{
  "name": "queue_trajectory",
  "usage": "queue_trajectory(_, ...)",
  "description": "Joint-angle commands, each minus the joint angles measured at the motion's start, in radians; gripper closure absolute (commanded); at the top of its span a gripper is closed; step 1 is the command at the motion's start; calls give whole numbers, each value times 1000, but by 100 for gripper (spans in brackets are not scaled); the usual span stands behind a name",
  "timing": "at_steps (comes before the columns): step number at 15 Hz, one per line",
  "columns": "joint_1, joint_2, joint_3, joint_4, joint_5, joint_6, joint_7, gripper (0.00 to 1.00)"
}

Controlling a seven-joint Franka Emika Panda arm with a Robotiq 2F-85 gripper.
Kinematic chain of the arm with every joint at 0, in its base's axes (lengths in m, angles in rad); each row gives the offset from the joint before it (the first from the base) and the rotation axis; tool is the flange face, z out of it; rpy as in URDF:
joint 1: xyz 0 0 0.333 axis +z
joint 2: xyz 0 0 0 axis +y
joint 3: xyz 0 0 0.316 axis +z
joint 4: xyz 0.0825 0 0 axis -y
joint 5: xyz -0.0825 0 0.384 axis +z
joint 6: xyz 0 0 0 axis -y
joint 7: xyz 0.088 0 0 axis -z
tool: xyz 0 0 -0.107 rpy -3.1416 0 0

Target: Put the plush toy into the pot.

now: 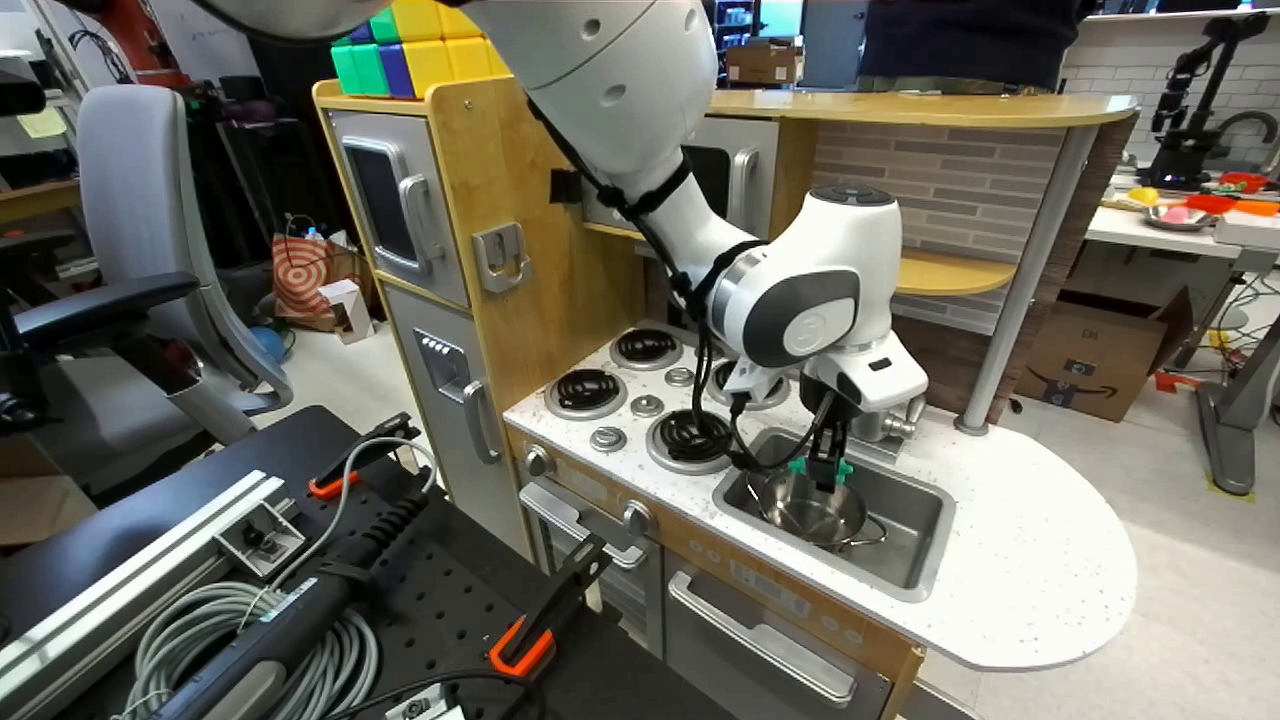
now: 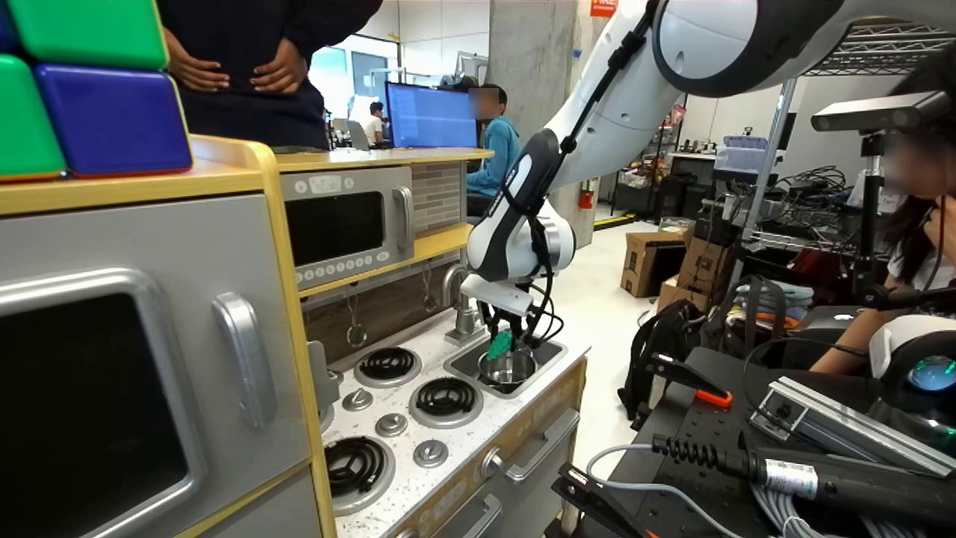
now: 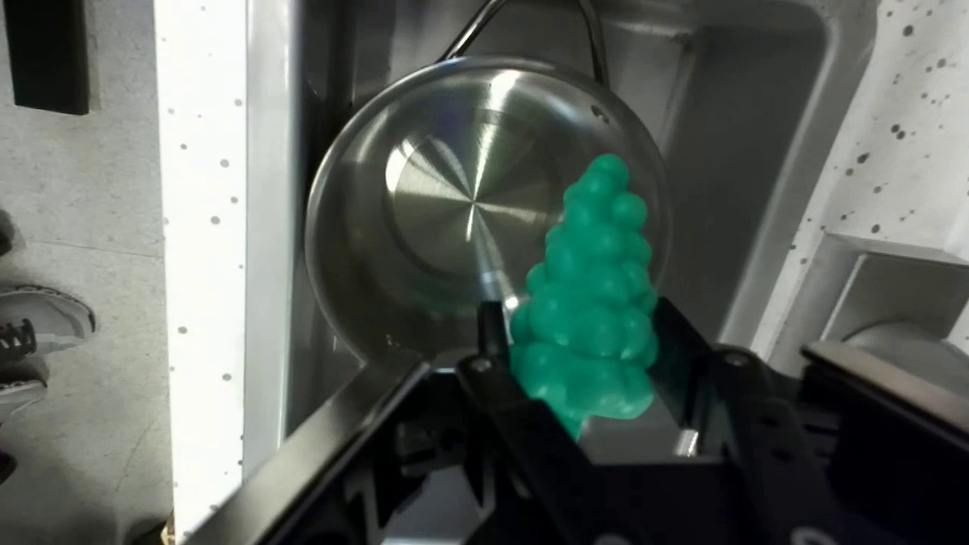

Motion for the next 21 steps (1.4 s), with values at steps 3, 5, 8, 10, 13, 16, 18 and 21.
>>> queue_trajectory(3,19,48,-43,96,-66,-109,52,77)
queue_trajectory(5,4,54,-26,114,-70,-119,39,27)
queue_trajectory(8,-10,60,-7,132,-68,-123,23,13)
queue_trajectory(10,-23,5,37,62,-55,-107,-30,1)
queue_trajectory(13,-32,-126,75,-112,-32,-71,-117,0)
queue_trajectory(16,-69,-241,120,-244,-4,-46,-220,0)
queue_trajectory(18,-90,-321,140,-331,26,-20,-283,0)
queue_trajectory(21,-67,-283,108,-270,47,-57,-284,0)
